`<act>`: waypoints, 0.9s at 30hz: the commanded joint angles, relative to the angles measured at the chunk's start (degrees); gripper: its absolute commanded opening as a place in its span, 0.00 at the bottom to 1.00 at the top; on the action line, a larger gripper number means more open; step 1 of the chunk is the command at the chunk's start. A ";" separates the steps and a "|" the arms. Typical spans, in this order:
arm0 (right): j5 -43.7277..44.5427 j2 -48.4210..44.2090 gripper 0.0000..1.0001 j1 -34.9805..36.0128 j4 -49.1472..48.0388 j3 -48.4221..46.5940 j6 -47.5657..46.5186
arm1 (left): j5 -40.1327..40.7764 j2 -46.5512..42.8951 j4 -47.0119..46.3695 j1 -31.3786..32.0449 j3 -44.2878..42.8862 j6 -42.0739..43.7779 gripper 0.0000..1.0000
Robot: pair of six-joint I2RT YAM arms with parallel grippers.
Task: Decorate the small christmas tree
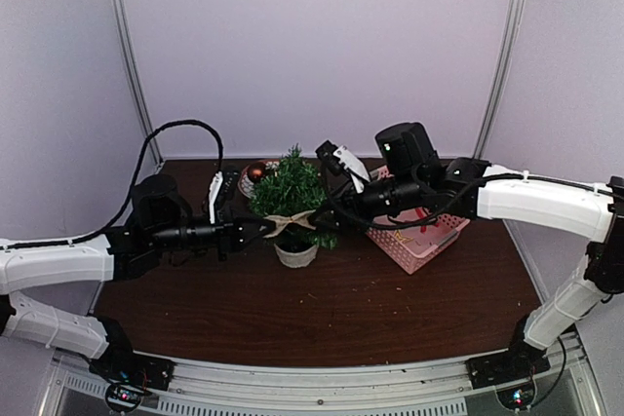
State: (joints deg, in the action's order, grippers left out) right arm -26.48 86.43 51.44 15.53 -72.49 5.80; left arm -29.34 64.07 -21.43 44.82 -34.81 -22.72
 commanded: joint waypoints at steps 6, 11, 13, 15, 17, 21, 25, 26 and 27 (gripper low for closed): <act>-2.16 1.51 0.52 -0.98 -2.80 0.42 0.79 | -2.45 1.69 -7.17 -1.81 -0.49 -3.06 0.00; -3.99 2.31 0.25 -1.17 -3.82 0.12 1.08 | -3.62 3.59 -8.08 -2.36 -0.94 -4.01 0.00; -4.40 2.51 0.11 -1.17 -3.64 -0.07 1.14 | -3.18 4.13 -7.83 -2.52 -1.20 -4.28 0.00; -4.20 2.51 0.00 -1.16 -2.90 -0.05 1.27 | -1.66 4.34 -6.68 -2.63 -1.63 -4.28 0.00; -3.52 2.56 0.00 -1.17 -2.14 -0.11 1.37 | 0.28 4.49 -4.14 -2.67 -2.55 -3.85 0.00; -2.23 3.31 0.00 -1.04 -0.98 -0.30 1.99 | 3.30 4.85 1.01 -2.65 -4.52 -2.18 0.00; -0.06 4.69 0.00 -0.75 1.07 -1.50 1.82 | 4.53 6.17 3.77 -2.66 -6.18 -1.63 0.00; 0.67 5.17 0.00 -0.62 1.88 -2.04 1.54 | 4.74 6.53 3.94 -2.70 -6.43 -1.63 0.00; 1.64 5.60 0.00 -0.51 2.61 -2.53 1.31 | 4.79 6.77 4.04 -2.61 -6.56 -1.63 0.00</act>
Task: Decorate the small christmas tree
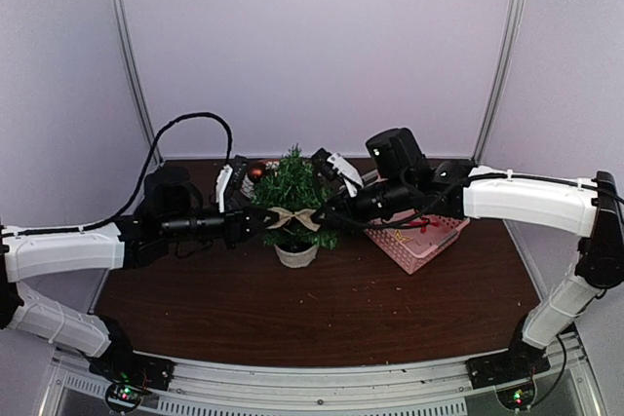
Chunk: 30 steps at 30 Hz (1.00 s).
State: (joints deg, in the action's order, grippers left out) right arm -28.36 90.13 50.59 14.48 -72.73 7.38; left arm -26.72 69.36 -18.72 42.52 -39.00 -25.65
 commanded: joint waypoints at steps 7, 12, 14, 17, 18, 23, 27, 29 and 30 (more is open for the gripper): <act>8.41 3.75 0.00 1.08 7.14 -4.65 -1.45 | 4.25 3.52 3.02 0.14 -3.39 1.81 0.00; 11.37 4.00 0.00 1.24 8.16 -5.13 -1.66 | 8.43 4.49 5.05 0.36 -4.29 2.27 0.00; 12.02 4.00 0.00 1.27 8.16 -5.08 -1.72 | 9.55 4.61 5.34 0.37 -4.32 2.44 0.00; 12.88 4.76 0.00 1.27 8.78 -5.89 -1.66 | 9.91 4.85 5.51 0.37 -4.79 2.53 0.00; 13.08 5.18 0.00 1.33 9.38 -6.39 -1.71 | 9.97 4.96 5.58 0.41 -4.93 2.53 0.00; 15.01 6.96 0.00 1.71 11.88 -8.24 -2.15 | 10.23 5.62 6.46 0.62 -5.40 2.93 0.00; 15.44 7.52 0.00 2.08 12.81 -8.46 -2.55 | 10.45 5.70 7.13 1.06 -5.21 3.34 0.00; 15.52 7.61 0.00 2.35 13.19 -8.49 -2.82 | 10.79 5.57 7.64 1.20 -5.00 3.39 0.00; 15.53 7.68 0.00 2.47 13.51 -8.59 -2.99 | 11.00 5.41 8.05 1.23 -4.92 3.41 0.00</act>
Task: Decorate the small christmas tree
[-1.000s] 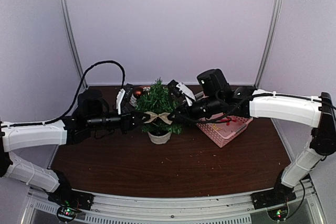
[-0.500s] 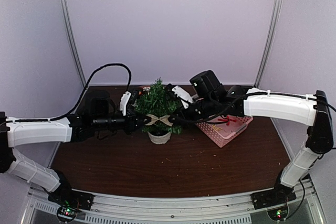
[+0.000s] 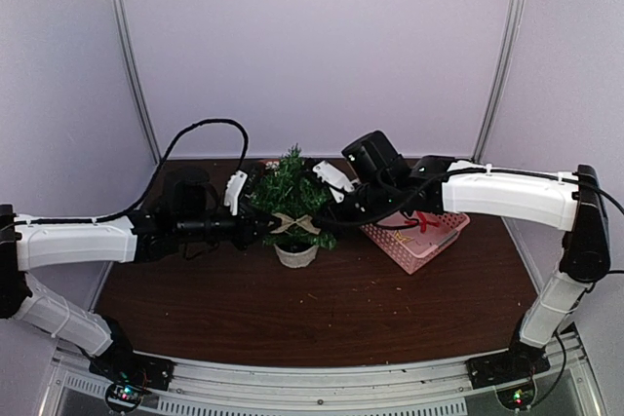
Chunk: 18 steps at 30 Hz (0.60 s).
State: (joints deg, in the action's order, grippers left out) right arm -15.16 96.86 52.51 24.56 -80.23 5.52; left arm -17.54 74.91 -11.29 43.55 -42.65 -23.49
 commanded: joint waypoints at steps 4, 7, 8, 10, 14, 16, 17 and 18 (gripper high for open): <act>2.44 1.20 0.00 0.75 4.32 -1.22 -1.63 | 2.58 -0.85 2.00 0.36 -0.84 1.65 0.00; 2.29 1.53 0.03 0.84 4.83 -1.31 -1.74 | 3.57 -1.25 2.67 0.46 -0.76 1.69 0.00; 2.49 1.57 0.04 0.84 4.85 -1.33 -1.74 | 3.74 -1.32 2.85 0.48 -0.82 1.69 0.00; 2.78 1.74 0.06 0.84 4.89 -1.38 -1.66 | 4.16 -1.16 3.12 0.61 -1.08 1.54 0.00; 2.66 1.55 0.14 0.88 4.53 -1.68 -1.07 | 5.44 -0.90 2.61 0.74 -1.47 0.48 0.00; 2.90 1.13 0.21 0.92 4.19 -1.62 -0.80 | 6.44 -0.86 3.11 0.71 -1.87 0.22 0.02; 3.05 0.80 0.25 0.93 3.98 -1.46 -0.70 | 7.18 -0.85 3.36 0.73 -2.03 -0.02 0.03; 3.22 0.44 0.27 0.93 3.67 -1.33 -0.55 | 7.59 -0.94 3.61 0.72 -2.16 -0.14 0.05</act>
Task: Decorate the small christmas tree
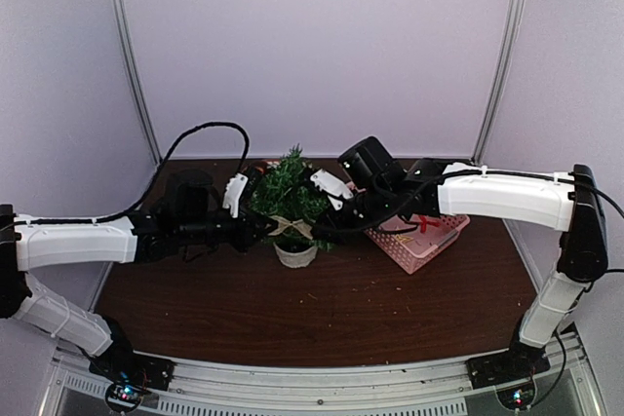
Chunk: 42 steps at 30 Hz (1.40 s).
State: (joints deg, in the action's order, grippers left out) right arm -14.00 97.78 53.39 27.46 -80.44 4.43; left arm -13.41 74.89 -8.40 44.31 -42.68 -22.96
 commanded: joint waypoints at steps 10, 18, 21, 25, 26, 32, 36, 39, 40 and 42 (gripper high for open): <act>2.81 -5.36 0.51 0.05 -0.18 0.94 0.86 | 2.91 -2.38 1.92 0.07 -2.13 -0.64 0.26; 3.90 -7.94 0.58 -0.10 1.67 2.86 0.67 | 3.78 -6.19 4.58 0.07 -0.75 -0.42 0.41; 3.84 -8.59 0.60 -0.12 2.26 3.85 0.75 | 3.77 -7.57 5.46 0.03 0.13 -0.34 0.45; 1.17 -11.23 0.64 -0.53 1.31 6.24 0.75 | 2.92 -10.53 5.46 0.06 2.41 -0.16 0.55; -0.01 -12.27 0.64 -0.75 0.50 7.13 0.89 | 3.11 -11.91 5.31 0.07 3.21 -0.32 0.56; -7.65 -19.19 0.68 -6.38 -7.24 13.74 4.89 | 6.44 -19.75 3.50 -1.73 9.53 -4.38 0.60; -12.27 -19.98 0.68 -13.43 -11.88 16.68 8.48 | 6.79 -20.82 3.15 -5.58 11.82 -8.16 0.58; -14.63 -17.20 0.65 -17.53 -13.55 15.71 9.97 | 5.15 -20.42 0.10 -8.79 14.17 -11.53 0.56; -15.35 -15.82 0.62 -18.35 -13.80 14.85 10.33 | 4.97 -20.28 -0.79 -9.55 14.68 -12.27 0.55; -16.42 -13.06 0.59 -19.15 -14.61 13.51 10.49 | 5.13 -19.61 -1.15 -10.32 14.78 -12.52 0.54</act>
State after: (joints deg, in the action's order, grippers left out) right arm -25.67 80.38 35.90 16.80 -65.06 12.32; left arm -7.94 54.52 -4.58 35.90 -29.02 -31.81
